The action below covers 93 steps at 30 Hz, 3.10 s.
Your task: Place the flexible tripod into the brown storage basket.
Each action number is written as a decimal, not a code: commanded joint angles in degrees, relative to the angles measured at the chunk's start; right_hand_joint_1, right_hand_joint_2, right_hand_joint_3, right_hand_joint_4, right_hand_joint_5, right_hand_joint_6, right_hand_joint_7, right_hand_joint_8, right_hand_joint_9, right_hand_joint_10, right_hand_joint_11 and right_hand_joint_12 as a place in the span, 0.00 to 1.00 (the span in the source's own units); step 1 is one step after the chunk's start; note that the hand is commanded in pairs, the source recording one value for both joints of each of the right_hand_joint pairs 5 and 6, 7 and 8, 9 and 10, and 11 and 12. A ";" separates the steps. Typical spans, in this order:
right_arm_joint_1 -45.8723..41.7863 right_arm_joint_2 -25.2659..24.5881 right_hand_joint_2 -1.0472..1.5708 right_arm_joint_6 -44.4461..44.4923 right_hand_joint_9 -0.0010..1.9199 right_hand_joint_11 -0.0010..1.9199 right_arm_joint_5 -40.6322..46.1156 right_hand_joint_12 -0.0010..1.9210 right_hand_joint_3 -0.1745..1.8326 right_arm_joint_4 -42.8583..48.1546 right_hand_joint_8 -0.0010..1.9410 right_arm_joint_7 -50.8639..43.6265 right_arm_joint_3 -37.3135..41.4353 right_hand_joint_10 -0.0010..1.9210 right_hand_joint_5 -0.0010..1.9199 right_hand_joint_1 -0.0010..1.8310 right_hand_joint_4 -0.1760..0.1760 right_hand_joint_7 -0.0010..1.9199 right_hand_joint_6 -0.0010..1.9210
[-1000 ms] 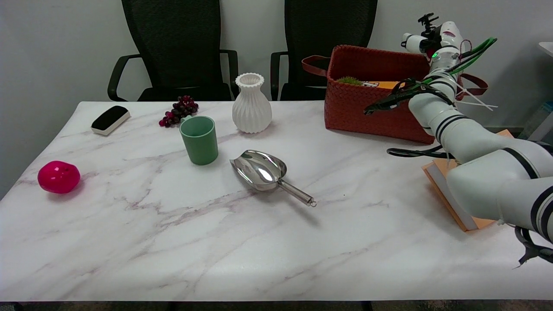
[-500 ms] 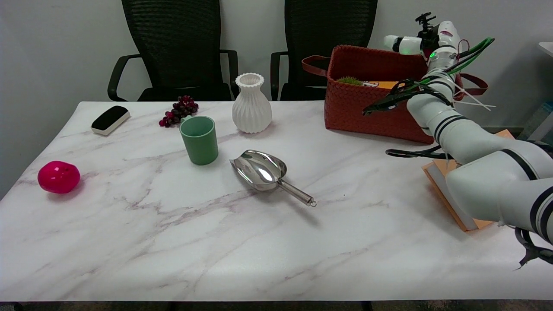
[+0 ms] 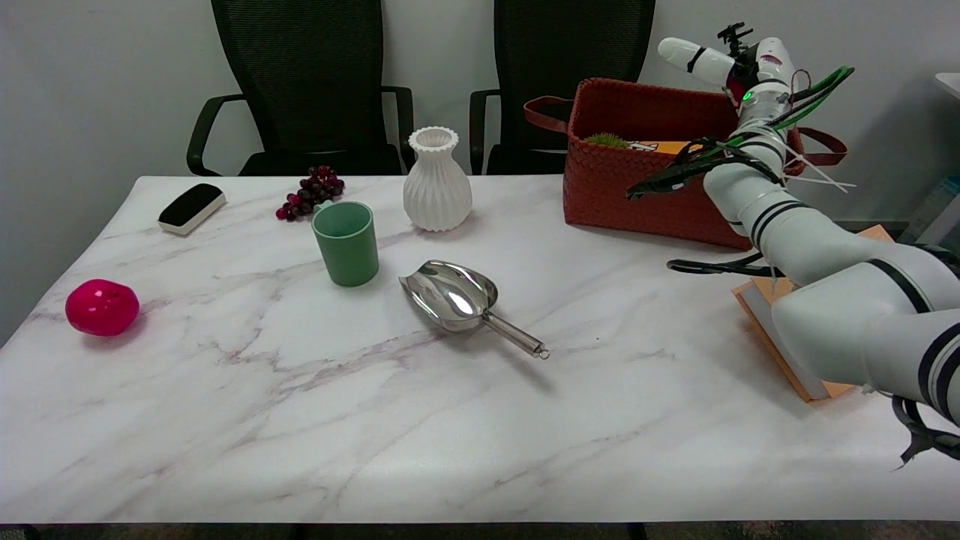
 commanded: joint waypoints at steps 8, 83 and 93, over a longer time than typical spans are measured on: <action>-0.14 -0.26 0.49 -4.35 0.19 0.02 0.21 0.02 0.00 -0.22 0.44 0.02 -0.10 0.19 0.19 0.26 0.50 0.45 0.19; -51.08 -14.22 0.47 -1.72 0.00 0.00 -25.84 0.00 0.00 79.87 0.00 -24.42 -11.01 0.00 0.00 0.37 0.50 0.00 0.00; -51.38 -19.20 0.47 -1.51 0.00 0.00 -25.76 0.00 0.00 77.54 0.00 -28.87 -11.53 0.00 0.00 0.38 0.50 0.00 0.00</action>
